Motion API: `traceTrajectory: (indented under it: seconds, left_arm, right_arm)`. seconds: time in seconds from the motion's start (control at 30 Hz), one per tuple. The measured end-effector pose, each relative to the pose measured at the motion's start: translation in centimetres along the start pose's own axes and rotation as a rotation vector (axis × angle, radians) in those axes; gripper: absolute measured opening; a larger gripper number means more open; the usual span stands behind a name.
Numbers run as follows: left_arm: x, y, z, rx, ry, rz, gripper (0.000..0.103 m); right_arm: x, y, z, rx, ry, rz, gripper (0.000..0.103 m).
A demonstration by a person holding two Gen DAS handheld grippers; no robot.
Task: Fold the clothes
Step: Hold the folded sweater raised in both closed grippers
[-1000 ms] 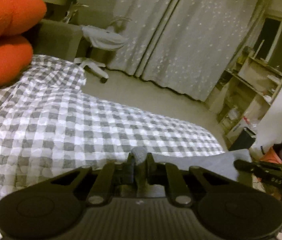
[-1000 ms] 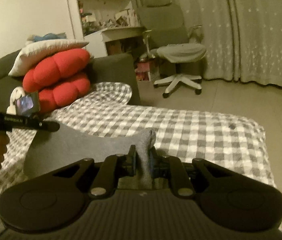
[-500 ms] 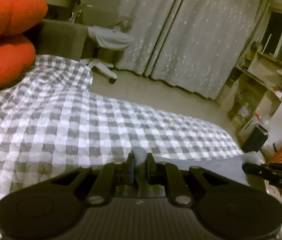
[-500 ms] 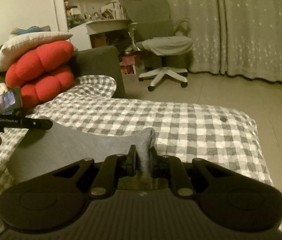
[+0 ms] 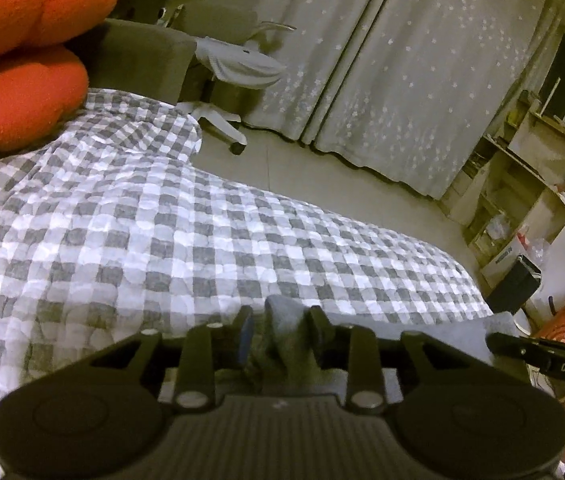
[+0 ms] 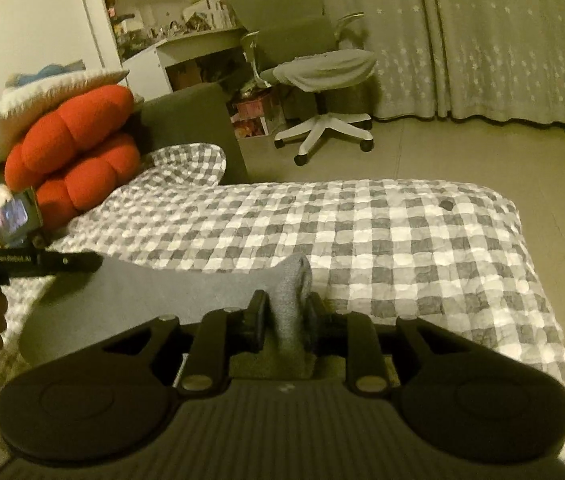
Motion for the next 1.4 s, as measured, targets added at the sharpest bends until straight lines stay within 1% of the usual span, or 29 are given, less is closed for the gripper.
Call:
traceTrajectory:
  seconds: [0.17,0.2,0.23,0.3,0.4,0.47,0.5,0.57,0.6,0.63,0.67,0.7,0.73,0.83,0.97,1.07,1.13,1.23,1.33,1.4]
  left_arm:
    - [0.2,0.4,-0.7,0.001,0.03,-0.004,0.034]
    - [0.2,0.5,-0.8,0.002,0.036,-0.006,0.035]
    - [0.2,0.7,-1.0,0.003,0.042,-0.008,0.036]
    - [0.2,0.9,-1.0,0.005,0.042,-0.007,0.036]
    - [0.2,0.9,-0.6,-0.007,0.03,-0.002,0.036]
    - [0.2,0.6,-0.2,-0.017,0.023,-0.009,0.038]
    - [0.1,0.4,-0.1,-0.014,0.016,-0.011,0.041]
    - [-0.1,-0.1,0.0,-0.002,0.002,-0.011,0.042]
    - [-0.2,-0.4,0.0,0.002,-0.007,-0.015,0.04]
    - [-0.5,-0.6,0.2,-0.005,-0.021,-0.018,0.026]
    - [-0.7,-0.7,0.5,-0.018,-0.038,-0.017,0.018]
    - [-0.8,-0.5,0.7,-0.026,-0.056,-0.012,0.015]
    - [-0.8,-0.3,0.9,-0.03,-0.072,-0.002,0.012]
    - [-0.8,0.8,1.0,-0.045,-0.078,0.004,0.01]
    - [-1.6,2.6,1.0,-0.045,-0.09,0.006,0.01]
    - [-2.0,3.8,0.8,-0.047,-0.092,0.016,0.01]
    - [-1.9,4.2,0.7,-0.041,-0.094,0.027,0.01]
    - [-1.5,4.0,0.9,-0.037,-0.083,0.039,0.01]
    - [-1.1,2.9,1.2,-0.012,-0.09,0.04,0.01]
    - [-0.8,1.7,1.2,0.006,-0.077,0.03,0.01]
  right_arm:
    - [0.0,0.0,0.1,-0.001,-0.002,-0.009,0.025]
    - [0.0,0.1,0.2,-0.002,-0.007,-0.014,0.027]
    - [-0.1,0.2,0.3,-0.003,-0.012,-0.018,0.031]
    - [-0.4,0.3,0.6,-0.008,-0.026,-0.036,0.036]
    - [-0.7,0.3,0.8,0.0,-0.03,-0.045,0.037]
    - [-0.6,0.3,0.7,0.002,-0.022,-0.041,0.037]
    - [-0.5,0.3,0.6,0.004,-0.016,-0.035,0.037]
    - [-0.2,0.3,0.5,0.006,-0.011,-0.02,0.037]
    - [-0.1,0.2,0.4,0.009,-0.012,-0.016,0.037]
    - [0.0,0.0,0.4,0.008,-0.014,-0.019,0.034]
    - [-0.1,-0.3,0.4,0.003,-0.015,-0.027,0.027]
    - [-0.3,-0.5,0.3,0.001,-0.011,-0.036,0.016]
    - [-0.3,-0.4,-0.1,0.001,0.007,-0.035,0.015]
    - [-0.4,0.2,-1.6,0.022,0.08,-0.017,0.014]
    - [-1.8,1.5,-4.1,0.09,0.211,-0.019,0.014]
    - [-2.4,2.0,-5.0,0.117,0.263,-0.025,0.014]
    - [-2.2,2.1,-4.9,0.117,0.26,-0.019,0.014]
    - [-1.4,2.0,-4.1,0.085,0.234,0.003,0.014]
    - [-0.2,1.7,-3.0,0.05,0.181,0.031,0.014]
    - [0.2,1.0,-2.0,0.029,0.125,0.023,0.014]
Point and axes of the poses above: each gripper's, at about its wrist camera, not at the fingertips, and y roughly against the way its jaws point, z to its right, x to its top, the point moved 9 cm from there along -y, roughly the way its jaws point, and after that the axes turned 8 degrees about x, right-handed, at the moved point
